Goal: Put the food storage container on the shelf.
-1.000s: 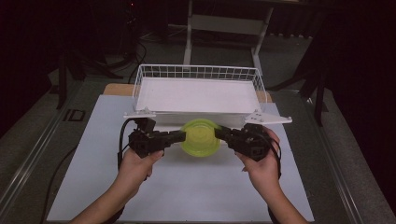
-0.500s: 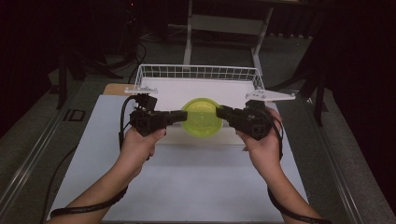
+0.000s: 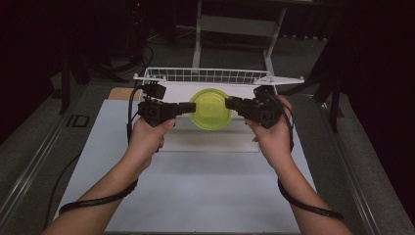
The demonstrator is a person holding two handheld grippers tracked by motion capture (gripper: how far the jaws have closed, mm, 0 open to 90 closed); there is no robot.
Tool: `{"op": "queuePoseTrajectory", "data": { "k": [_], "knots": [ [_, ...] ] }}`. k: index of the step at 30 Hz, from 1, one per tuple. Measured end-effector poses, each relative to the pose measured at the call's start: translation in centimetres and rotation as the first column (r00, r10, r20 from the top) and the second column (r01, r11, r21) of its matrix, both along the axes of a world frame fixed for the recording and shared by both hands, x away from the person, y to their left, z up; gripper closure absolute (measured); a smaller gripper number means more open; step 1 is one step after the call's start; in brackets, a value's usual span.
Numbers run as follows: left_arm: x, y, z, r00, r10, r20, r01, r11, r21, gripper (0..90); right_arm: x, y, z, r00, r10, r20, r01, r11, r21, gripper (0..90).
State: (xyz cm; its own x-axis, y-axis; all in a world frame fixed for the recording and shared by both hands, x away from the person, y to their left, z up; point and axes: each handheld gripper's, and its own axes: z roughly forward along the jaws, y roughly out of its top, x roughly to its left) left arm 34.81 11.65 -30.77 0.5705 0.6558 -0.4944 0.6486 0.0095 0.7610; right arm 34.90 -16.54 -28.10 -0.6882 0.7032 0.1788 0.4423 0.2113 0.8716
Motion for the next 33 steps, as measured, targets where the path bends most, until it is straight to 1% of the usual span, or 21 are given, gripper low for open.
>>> {"op": "queuePoseTrajectory", "data": {
  "k": [2,3,9,10,13,16,17,18,20,22,23,24,25,26,27,28,29,30,31,32,33],
  "knots": [
    [0.3,0.1,0.0,0.9999,0.003,-0.013,-0.003,1.0,-0.002,81.3,0.8,0.1,0.0,0.9997,0.001,-0.024,-0.001,1.0,0.0,80.1],
    [0.5,0.1,-0.1,0.9999,0.003,-0.017,-0.003,1.0,-0.004,81.3,0.9,0.1,-0.1,0.9996,-0.002,-0.03,0.002,1.0,0.001,80.1],
    [1.5,-0.1,-0.2,0.9992,0.011,-0.039,-0.01,0.9999,0.007,81.2,1.7,0.3,-0.2,0.9986,-0.019,-0.048,0.018,1.0,-0.019,79.9],
    [1.6,-0.2,-0.2,0.999,0.011,-0.044,-0.011,0.9999,0.008,81.2,2.2,0.3,-0.3,0.9976,-0.026,-0.065,0.024,0.999,-0.025,79.8],
    [2.0,-0.3,-0.3,0.9988,0.015,-0.046,-0.015,0.9998,0.011,81.2,2.3,0.3,-0.3,0.9973,-0.026,-0.068,0.024,0.999,-0.026,79.8],
    [2.3,-0.5,-0.6,0.9988,0.024,-0.042,-0.023,0.9995,0.019,81.0,3.3,0.2,-0.8,0.9935,-0.035,-0.108,0.032,0.999,-0.028,79.6],
    [2.4,-0.5,-0.7,0.9986,0.029,-0.044,-0.028,0.9995,0.012,81.0,3.3,0.2,-0.8,0.9935,-0.035,-0.108,0.032,0.999,-0.028,79.6],
    [2.5,-0.4,-0.8,0.9989,0.028,-0.039,-0.028,0.9996,0.009,80.7,3.5,0.2,-1.0,0.9922,-0.034,-0.12,0.032,0.999,-0.022,79.6],
    [2.6,-0.6,-0.8,0.999,0.034,-0.03,-0.034,0.9993,0.015,80.4,3.7,0.1,-0.9,0.9915,-0.036,-0.125,0.033,0.999,-0.022,79.6],
    [2.7,-0.6,-0.8,0.9988,0.04,-0.028,-0.039,0.9992,0.006,75.8,4.0,0.2,-0.8,0.9902,-0.04,-0.134,0.036,0.999,-0.026,79.7],
    [2.8,-0.7,-0.7,0.9986,0.048,-0.024,-0.048,0.9988,0.009,75.8,4.0,0.2,-0.8,0.9902,-0.04,-0.134,0.036,0.999,-0.026,79.7],
    [2.8,-0.7,-0.7,0.9986,0.049,-0.019,-0.049,0.9987,0.014,72.7,4.2,0.3,-0.7,0.9895,-0.042,-0.138,0.038,0.999,-0.034,79.7],
    [2.9,-0.6,-0.7,0.9984,0.055,-0.01,-0.055,0.9984,0.01,72.7,4.2,0.3,-0.7,0.9895,-0.042,-0.138,0.038,0.999,-0.034,79.7],
    [2.9,-0.6,-0.6,0.9983,0.057,-0.008,-0.057,0.9983,0.011,72.0,4.5,0.4,-0.5,0.987,-0.051,-0.152,0.045,0.998,-0.042,79.7],
    [3.0,-0.6,-0.6,0.998,0.063,-0.002,-0.063,0.9979,0.014,72.0,4.5,0.4,-0.5,0.987,-0.051,-0.152,0.045,0.998,-0.042,79.7],
    [3.0,-0.6,-0.5,0.9977,0.067,0.001,-0.067,0.9976,0.012,72.1,4.9,0.4,-0.4,0.9841,-0.055,-0.169,0.048,0.998,-0.042,79.6],
    [3.1,-0.5,-0.5,0.9976,0.069,0.001,-0.069,0.9975,0.017,72.3,5.2,0.4,-0.4,0.9817,-0.051,-0.184,0.046,0.998,-0.031,79.5],
    [3.2,-0.5,-0.4,0.9973,0.073,0.002,-0.073,0.9972,0.016,72.3,5.2,0.4,-0.4,0.9817,-0.051,-0.184,0.046,0.998,-0.031,79.5],
    [3.3,-0.5,-0.4,0.9974,0.073,-0.002,-0.073,0.9972,0.019,77.0,5.7,0.3,-0.5,0.976,-0.051,-0.212,0.048,0.999,-0.022,79.4],
    [3.5,-0.4,-0.4,0.9971,0.075,-0.009,-0.075,0.9971,0.011,79.9,6.0,0.2,-0.5,0.9725,-0.05,-0.227,0.048,0.999,-0.015,79.3],
    [3.7,-0.3,-0.4,0.997,0.075,-0.016,-0.075,0.9971,0.004,79.9,6.3,0.2,-0.5,0.9703,-0.051,-0.237,0.05,0.999,-0.01,79.2]
  ]
}}
